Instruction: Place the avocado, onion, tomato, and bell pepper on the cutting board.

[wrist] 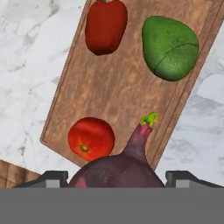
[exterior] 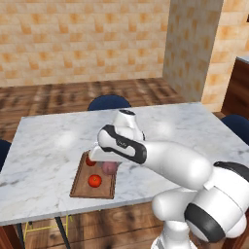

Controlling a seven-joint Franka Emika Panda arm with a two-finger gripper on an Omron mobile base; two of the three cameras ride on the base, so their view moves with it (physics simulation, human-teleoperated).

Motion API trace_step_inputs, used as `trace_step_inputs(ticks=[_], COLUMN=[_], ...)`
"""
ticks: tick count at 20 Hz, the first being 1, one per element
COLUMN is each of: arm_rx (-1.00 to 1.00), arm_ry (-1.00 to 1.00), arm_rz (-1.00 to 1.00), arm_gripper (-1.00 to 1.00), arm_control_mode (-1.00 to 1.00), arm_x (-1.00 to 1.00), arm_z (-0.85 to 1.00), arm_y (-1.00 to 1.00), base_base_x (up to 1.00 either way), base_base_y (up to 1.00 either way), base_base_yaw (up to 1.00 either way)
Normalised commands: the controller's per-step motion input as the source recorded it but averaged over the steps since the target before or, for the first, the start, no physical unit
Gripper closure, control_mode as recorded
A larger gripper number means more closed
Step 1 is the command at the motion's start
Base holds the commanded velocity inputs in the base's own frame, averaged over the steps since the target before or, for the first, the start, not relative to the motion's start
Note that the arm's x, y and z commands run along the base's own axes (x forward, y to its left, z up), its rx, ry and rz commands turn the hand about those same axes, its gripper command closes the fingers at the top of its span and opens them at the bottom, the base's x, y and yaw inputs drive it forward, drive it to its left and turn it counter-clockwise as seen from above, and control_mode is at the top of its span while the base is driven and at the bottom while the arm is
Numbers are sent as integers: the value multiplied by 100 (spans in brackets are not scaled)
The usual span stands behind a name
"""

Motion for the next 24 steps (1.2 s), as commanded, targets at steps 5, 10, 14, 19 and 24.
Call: trace_step_inputs(ticks=[5, 10, 14, 19, 24], arm_rx=[-1, -1, 0, 0, -2], arm_ry=[0, 0, 0, 0, 0], arm_rz=[0, 0, 0, 0, 0], arm_gripper=[100, 100, 100, 100, 100], arm_control_mode=[-100, -100, -100, -100, -100], arm_x=[0, 0, 0, 0, 1], arm_z=[-42, -33, -24, -32, -43], arm_y=[0, 3, 14, 10, 17], base_base_x=[0, 0, 0, 0, 0], base_base_y=[0, 0, 0, 0, 0], base_base_yaw=[0, 0, 0, 0, 0])
